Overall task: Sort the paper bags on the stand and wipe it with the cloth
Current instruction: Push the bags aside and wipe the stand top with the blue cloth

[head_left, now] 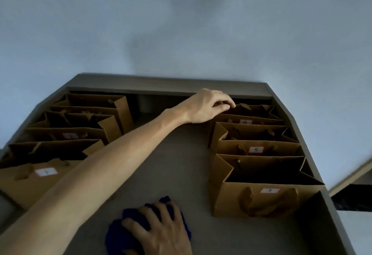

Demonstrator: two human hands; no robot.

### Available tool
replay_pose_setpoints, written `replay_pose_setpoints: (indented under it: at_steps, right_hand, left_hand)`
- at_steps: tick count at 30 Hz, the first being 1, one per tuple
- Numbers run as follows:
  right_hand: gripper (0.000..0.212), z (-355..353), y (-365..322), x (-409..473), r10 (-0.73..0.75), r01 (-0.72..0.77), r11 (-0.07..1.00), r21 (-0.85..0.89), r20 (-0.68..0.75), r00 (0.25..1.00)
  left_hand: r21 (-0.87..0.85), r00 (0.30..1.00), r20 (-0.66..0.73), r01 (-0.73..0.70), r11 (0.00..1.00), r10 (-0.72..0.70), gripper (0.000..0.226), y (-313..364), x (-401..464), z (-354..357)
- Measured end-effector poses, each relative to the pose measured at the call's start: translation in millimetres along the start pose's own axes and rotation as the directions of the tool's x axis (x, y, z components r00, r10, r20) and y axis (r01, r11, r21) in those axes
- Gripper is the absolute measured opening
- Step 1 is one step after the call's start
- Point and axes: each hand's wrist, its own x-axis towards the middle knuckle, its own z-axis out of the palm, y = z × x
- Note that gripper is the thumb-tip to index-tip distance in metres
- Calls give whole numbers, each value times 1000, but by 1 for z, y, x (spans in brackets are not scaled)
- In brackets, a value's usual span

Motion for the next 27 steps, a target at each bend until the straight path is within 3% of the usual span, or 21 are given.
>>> replay_pose_setpoints:
  at_steps: [3,7,10,14,18,21,27]
  right_hand:
    - [64,5,-3,24,-36,22,996,-85,-168,985]
    - [60,5,-3,26,-97,75,990,-122,-183,978]
    - [59,7,-4,30,-91,50,987,-150,-279,956]
    - [60,13,-6,35,-51,-7,982,-189,-298,953]
    - [51,15,-8,38,-49,-27,972,-233,-315,948]
    - [51,19,-4,40,-33,-58,958,-279,-311,950]
    - [53,-2,-10,86,253,-316,922,-226,-268,930]
  left_hand:
    - [74,995,-84,67,995,-61,23,-17,-61,-31]
    - [217,962,-162,253,943,-221,23,-49,-145,-68]
    - [225,915,-242,376,899,-322,25,-76,-193,-91]
    - [213,842,-326,509,834,-431,33,-113,-215,-104]
    - [281,854,-163,521,806,-495,50,-136,-216,-98]
    - [358,854,-131,515,779,-504,52,-144,-218,-92]
    - [401,891,-145,451,797,-431,51,-147,-224,-86]
